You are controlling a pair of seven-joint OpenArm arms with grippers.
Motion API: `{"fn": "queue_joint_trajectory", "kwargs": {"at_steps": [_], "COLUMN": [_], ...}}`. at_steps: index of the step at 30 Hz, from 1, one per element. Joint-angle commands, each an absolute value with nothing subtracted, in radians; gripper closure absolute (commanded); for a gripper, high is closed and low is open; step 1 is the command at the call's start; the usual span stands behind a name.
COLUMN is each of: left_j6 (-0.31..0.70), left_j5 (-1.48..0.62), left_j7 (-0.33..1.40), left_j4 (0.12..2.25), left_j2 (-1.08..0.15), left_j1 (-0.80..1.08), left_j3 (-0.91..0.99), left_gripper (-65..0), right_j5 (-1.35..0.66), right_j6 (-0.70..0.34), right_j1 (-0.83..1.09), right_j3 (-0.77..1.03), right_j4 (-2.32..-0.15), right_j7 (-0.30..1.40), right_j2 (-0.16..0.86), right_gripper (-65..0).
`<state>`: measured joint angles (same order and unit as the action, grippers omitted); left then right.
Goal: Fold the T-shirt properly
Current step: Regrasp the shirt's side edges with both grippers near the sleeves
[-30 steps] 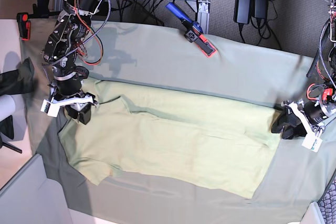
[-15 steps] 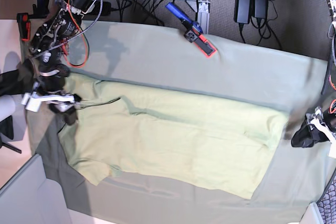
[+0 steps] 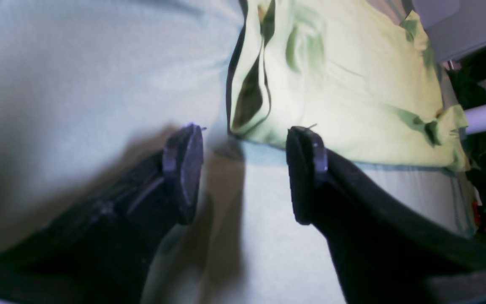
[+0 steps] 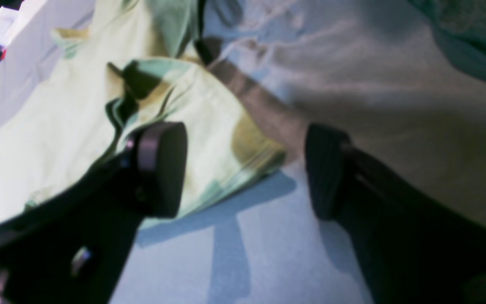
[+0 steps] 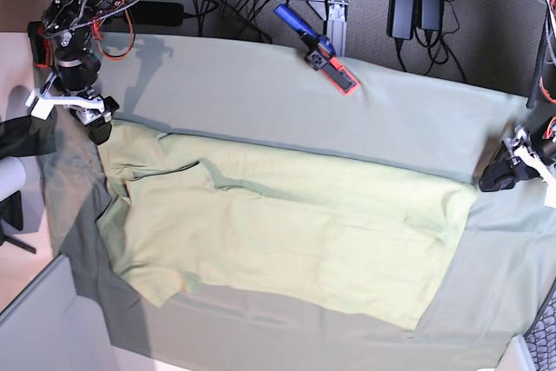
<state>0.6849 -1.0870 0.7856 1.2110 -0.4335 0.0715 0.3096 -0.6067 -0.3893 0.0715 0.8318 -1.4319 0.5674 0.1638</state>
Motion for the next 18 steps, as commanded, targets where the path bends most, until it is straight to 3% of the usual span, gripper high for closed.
{"fn": "queue_joint_trajectory", "kwargs": {"at_steps": [1, 18], "left_j6": [0.698, 0.698], "left_j5": [-1.111, -1.108], "left_j7": [0.767, 0.763], "left_j4": [1.226, 1.225], "left_j2": [-0.446, -0.432], "left_j1": [0.056, 0.056], "left_j3": [0.316, 0.31], "left_gripper": [-35.0, -35.0], "right_j5": [-0.633, -0.673], "right_j6": [-0.381, -0.382], "right_j1": [0.06, 0.026], "right_j3": [0.828, 0.746], "right_j4": [-1.438, -1.357], "right_j7": [0.542, 0.493], "right_j2": [0.179, 0.146], "right_gripper": [-43.4, -43.4]}}
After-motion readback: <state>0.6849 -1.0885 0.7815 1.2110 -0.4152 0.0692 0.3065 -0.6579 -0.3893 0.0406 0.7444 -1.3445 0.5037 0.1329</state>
